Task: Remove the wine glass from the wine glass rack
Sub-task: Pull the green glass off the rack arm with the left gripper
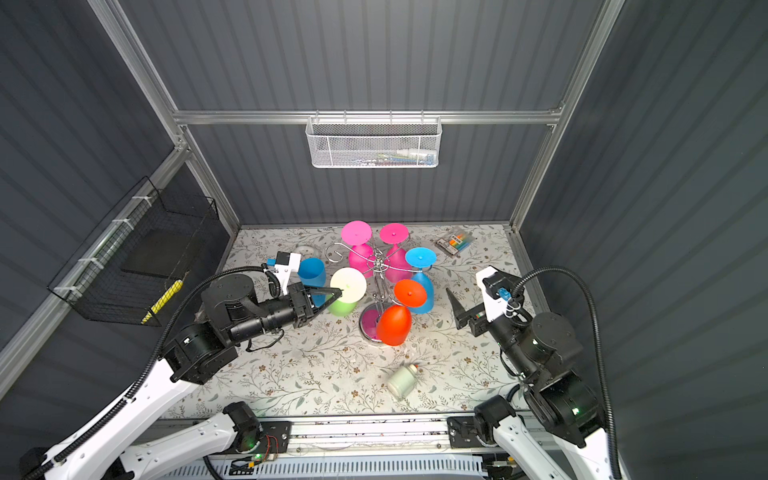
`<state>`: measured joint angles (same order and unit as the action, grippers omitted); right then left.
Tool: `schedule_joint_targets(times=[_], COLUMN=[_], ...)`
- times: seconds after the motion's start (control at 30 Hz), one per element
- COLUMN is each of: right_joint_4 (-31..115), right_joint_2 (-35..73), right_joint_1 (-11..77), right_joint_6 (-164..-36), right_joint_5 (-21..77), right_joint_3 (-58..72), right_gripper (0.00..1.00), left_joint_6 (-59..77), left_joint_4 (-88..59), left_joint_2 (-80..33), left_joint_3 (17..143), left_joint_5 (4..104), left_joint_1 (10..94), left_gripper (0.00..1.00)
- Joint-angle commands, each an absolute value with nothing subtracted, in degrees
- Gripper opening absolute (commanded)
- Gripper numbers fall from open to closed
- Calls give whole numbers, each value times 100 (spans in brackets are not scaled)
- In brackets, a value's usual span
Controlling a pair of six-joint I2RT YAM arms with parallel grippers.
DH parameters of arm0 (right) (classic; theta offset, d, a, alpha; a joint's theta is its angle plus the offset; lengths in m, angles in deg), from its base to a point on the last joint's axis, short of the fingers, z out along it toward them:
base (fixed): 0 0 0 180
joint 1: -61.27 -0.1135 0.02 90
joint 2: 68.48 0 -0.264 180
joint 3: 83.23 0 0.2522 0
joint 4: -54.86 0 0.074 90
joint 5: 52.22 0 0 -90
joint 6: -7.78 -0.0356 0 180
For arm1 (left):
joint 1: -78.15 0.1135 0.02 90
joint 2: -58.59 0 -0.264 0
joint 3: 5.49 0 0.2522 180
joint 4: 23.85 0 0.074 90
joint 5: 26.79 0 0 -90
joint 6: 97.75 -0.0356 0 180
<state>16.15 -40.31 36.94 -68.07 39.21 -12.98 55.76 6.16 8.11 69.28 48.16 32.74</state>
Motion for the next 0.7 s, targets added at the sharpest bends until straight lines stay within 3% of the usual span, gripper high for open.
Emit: schedule_joint_targets(times=[0.0, 0.67], right_joint_4=[1657, 1620], right_joint_2=[-4070, -4110], right_joint_1=[3669, 3667], right_joint_6=[-6806, -6790], right_joint_5=[3856, 3879], right_joint_3=[-1219, -1241], right_gripper=[99, 99], left_joint_6=[5597, 5504], left_joint_4=[400, 429], left_joint_2=[820, -109], left_joint_3=[7161, 7822], left_joint_5=[4930, 4141], left_joint_1=[3250, 3248], left_gripper=[0, 0])
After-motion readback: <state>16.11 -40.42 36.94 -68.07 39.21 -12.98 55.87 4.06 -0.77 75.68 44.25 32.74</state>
